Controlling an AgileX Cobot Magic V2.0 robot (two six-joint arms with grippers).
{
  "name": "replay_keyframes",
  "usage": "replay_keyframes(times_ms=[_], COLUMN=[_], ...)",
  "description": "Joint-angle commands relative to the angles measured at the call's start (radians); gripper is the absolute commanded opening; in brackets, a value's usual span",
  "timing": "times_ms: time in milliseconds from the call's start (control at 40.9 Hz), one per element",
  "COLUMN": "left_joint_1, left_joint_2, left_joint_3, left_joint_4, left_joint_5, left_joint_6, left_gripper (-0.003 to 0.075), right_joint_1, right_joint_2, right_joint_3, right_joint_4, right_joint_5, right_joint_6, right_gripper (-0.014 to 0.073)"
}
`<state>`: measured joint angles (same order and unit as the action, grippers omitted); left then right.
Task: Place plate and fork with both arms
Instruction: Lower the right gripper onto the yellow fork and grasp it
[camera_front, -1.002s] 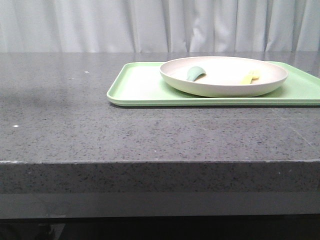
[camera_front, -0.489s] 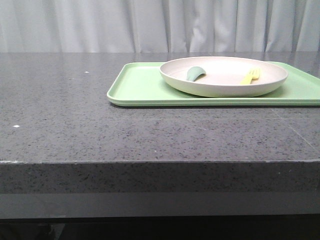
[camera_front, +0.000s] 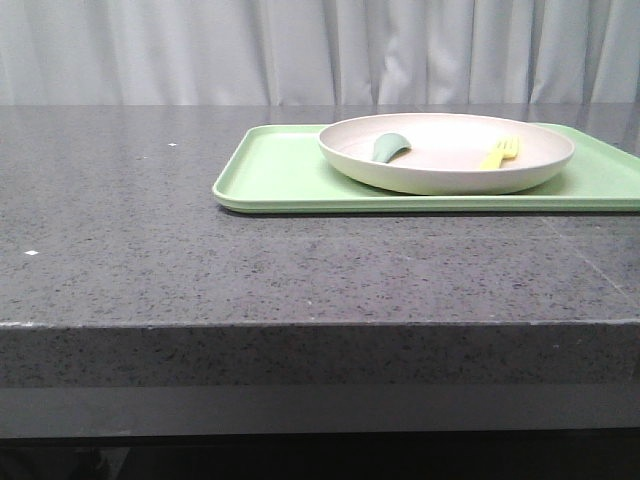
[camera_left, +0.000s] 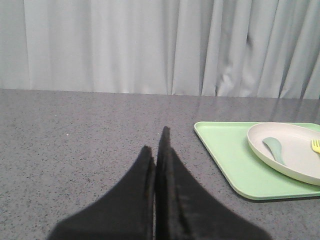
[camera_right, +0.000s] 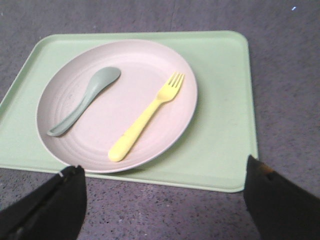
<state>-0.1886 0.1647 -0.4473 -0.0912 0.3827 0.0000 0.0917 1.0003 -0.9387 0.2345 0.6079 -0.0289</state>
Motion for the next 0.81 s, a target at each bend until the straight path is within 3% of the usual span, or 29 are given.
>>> replay_keyframes(times_ms=[0,171,562,782], left_joint_1=[0.001,0.001,0.001,0.001], left_joint_2=[0.011,0.011,0.011,0.011], left_joint_3=[-0.024,-0.024,-0.024,-0.024], left_joint_4=[-0.002,-0.002,-0.002,-0.002], left_joint_5=[-0.085,-0.085,-0.085,-0.085], left_joint_6=[0.000,0.000,0.000,0.000], left_gripper=[-0.0018,-0.0018,-0.0018,-0.0018], right_joint_1=[0.037,0.131,0.133,0.133], right_joint_2=[0.112,0.328,0.686,0.762], right_joint_3=[-0.117,-0.256,-0.521,-0.578], right_joint_4=[0.039,0.056,0.055,0.034], right_joint_5=[0.015,0.072,0.191,0.228], right_joint_6=[-0.003,0.055,0.183,0.212], right_gripper=[0.0654,0.0654,0.0654,0.0654])
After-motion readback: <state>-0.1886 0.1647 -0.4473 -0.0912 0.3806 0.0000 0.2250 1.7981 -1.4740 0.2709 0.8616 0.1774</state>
